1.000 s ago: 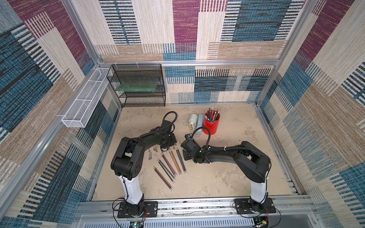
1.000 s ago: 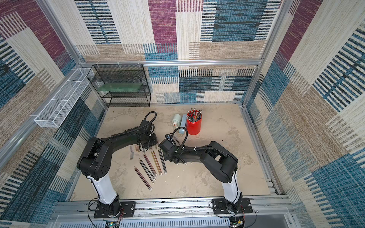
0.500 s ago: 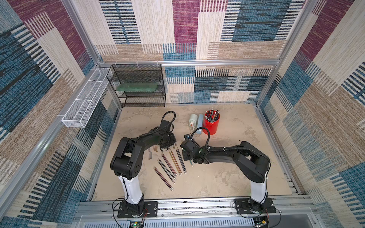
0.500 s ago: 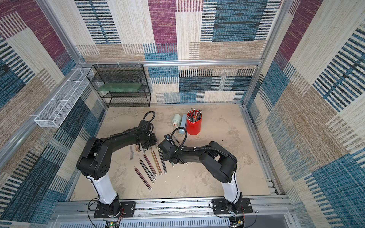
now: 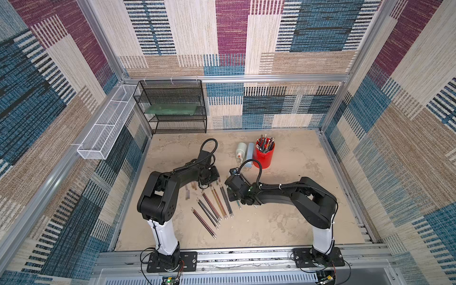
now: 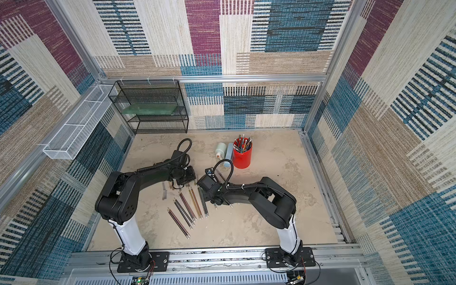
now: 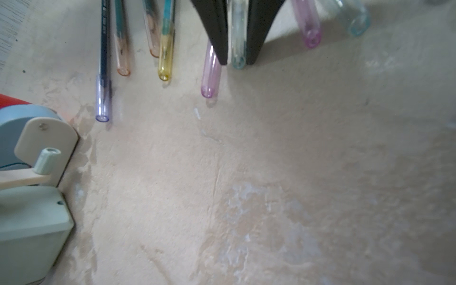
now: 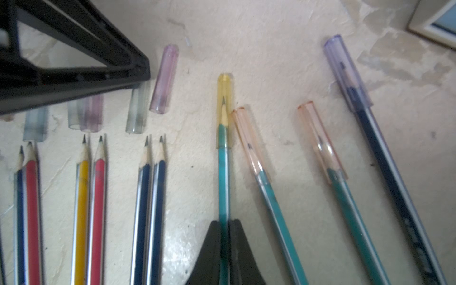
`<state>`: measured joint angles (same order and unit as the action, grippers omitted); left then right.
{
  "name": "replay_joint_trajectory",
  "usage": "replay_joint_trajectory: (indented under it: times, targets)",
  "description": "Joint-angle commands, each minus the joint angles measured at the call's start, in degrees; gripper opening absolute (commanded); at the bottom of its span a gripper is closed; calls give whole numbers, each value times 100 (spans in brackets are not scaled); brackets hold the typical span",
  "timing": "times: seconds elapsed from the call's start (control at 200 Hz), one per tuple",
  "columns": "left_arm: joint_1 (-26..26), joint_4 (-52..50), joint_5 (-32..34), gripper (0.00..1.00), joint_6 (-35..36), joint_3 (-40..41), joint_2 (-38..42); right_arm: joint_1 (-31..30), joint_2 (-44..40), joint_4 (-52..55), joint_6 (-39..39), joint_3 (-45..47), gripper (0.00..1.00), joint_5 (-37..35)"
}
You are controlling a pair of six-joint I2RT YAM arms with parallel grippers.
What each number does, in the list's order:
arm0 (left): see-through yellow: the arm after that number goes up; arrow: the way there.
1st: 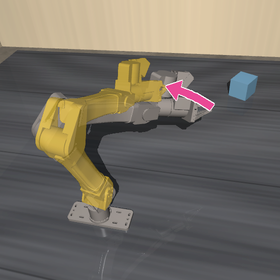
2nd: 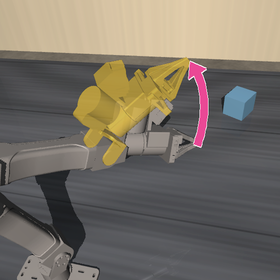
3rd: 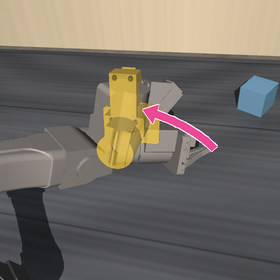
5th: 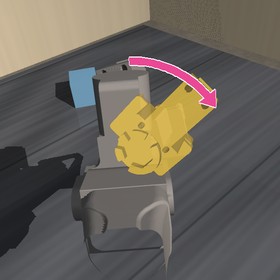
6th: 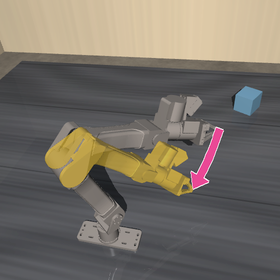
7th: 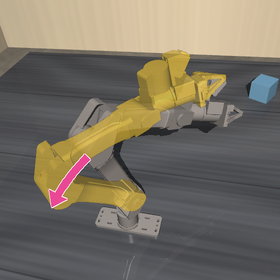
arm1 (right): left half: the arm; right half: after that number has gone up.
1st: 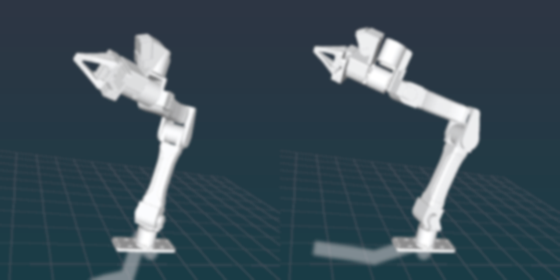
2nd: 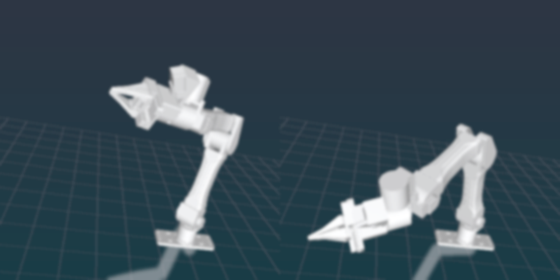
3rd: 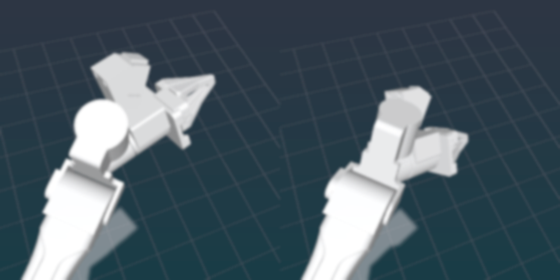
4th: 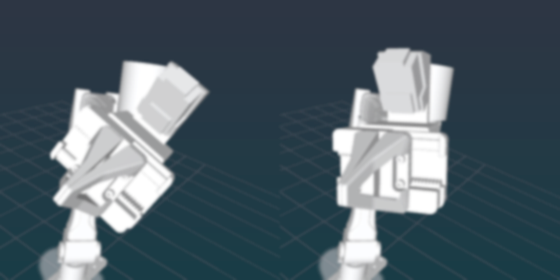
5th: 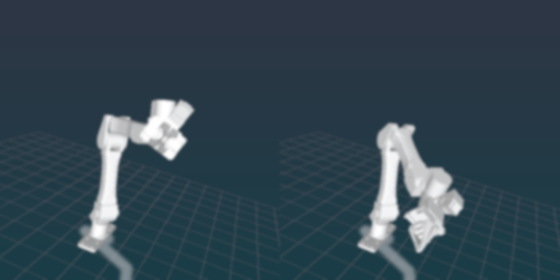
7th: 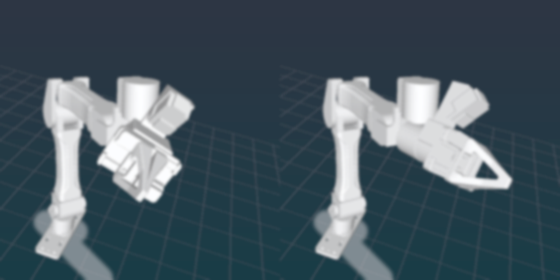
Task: Remove the protective cover of the pencils
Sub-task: Adjust the protective sleeve at the center of the board.
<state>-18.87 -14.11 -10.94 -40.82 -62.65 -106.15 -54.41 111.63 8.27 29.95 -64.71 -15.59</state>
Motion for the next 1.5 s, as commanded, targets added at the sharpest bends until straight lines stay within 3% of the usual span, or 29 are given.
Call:
replay_joint_trajectory:
  times: [0.0, 0.486, 0.791, 1.182, 1.497]
  targets:
    - [16, -10, -44, 21, -81, 62, -6, -17, -27, 204, 46, 42, 6, 99]
    - [51, 169, -152, 28, -115, 218, 256, -76, -542, 101, 151, 298, 2, -40]
    - [117, 549, -319, 32, -174, 686, 1075, -147, -894, -143, 235, 572, 0, -10]
    - [115, 2919, -1451, 39, -911, 1954, 1620, -254, -1321, -503, 127, 892, 0, 26]
    - [111, 3387, -1649, 40, -1080, 2128, 1562, -280, -1254, -590, 99, 819, 0, 74]
